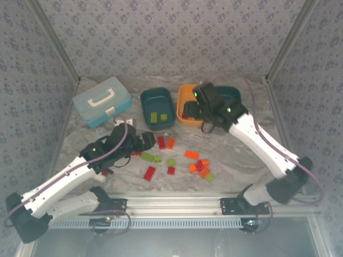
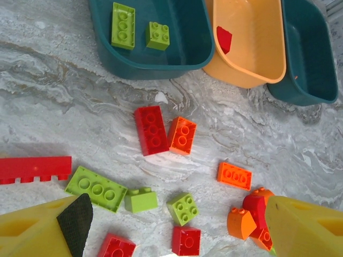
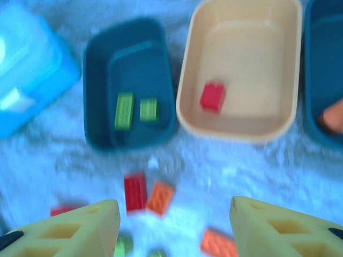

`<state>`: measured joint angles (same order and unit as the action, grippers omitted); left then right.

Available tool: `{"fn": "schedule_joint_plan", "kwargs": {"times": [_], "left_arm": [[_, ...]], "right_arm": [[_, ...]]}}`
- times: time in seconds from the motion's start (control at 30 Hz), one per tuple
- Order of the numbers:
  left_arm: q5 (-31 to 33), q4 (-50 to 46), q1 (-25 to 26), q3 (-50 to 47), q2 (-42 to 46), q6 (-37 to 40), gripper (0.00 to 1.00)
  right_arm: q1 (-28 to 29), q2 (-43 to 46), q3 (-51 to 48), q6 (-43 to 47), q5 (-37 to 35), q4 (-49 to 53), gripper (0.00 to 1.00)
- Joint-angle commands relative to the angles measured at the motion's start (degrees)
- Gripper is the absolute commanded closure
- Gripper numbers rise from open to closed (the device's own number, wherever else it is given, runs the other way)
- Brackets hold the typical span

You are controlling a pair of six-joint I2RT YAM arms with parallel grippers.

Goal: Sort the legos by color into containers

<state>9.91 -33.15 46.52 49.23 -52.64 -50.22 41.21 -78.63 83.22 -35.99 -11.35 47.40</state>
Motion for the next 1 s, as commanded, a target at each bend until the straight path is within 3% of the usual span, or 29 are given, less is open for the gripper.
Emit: {"fn": "schedule_joint_plan", "kwargs": {"times": [0.0,0.17,0.33,0.53,0.6,0.73,0.83,0.9,0.97], "left_arm": [[0.5,-2.6,0.3,0.0,1.9,-0.8,0.14],[-1.8,-2.4,0.4,-2.0,2.4,-1.1,0.14],[-4.8,-3.5,0.6,-4.8,3.3,-2.3,0.15],[1.3,-12.9,0.2,-5.7,4.1,-7.9,0.14],[2.1,-14.8,-1.8,-5.6,1.7,-10.1,0.14],[-2.0,-14.4,-10.1,-6.2,-4.4,-15.3,0.15],[-7.6,-7.9,-15.4,-5.2,-8.8,-9.8,0.14],[-2.7,-12.6,-15.8,-0.8,-12.8,-5.6,0.06],[-2.1,-15.7,-17.0,1.5,-16.3,-2.8,0.04]], "right_arm": [[5.2,6.3,-10.4,-7.1,-5.9,8.8,0.42],[16.2,17.6,-26.5,-21.8,-5.6,12.7,0.43],[22.7,18.9,-35.3,-29.6,-4.3,11.0,0.41],[23.8,18.5,-36.0,-29.4,-4.8,8.2,0.41],[23.9,18.1,-35.0,-28.1,-5.2,7.5,0.41],[24.0,17.3,-33.9,-26.9,-5.3,6.8,0.42],[24.0,17.7,-34.2,-26.9,-5.3,6.1,0.42],[23.9,17.9,-34.2,-26.9,-5.4,5.8,0.41],[23.6,18.0,-34.2,-26.3,-5.2,5.0,0.39]]}}
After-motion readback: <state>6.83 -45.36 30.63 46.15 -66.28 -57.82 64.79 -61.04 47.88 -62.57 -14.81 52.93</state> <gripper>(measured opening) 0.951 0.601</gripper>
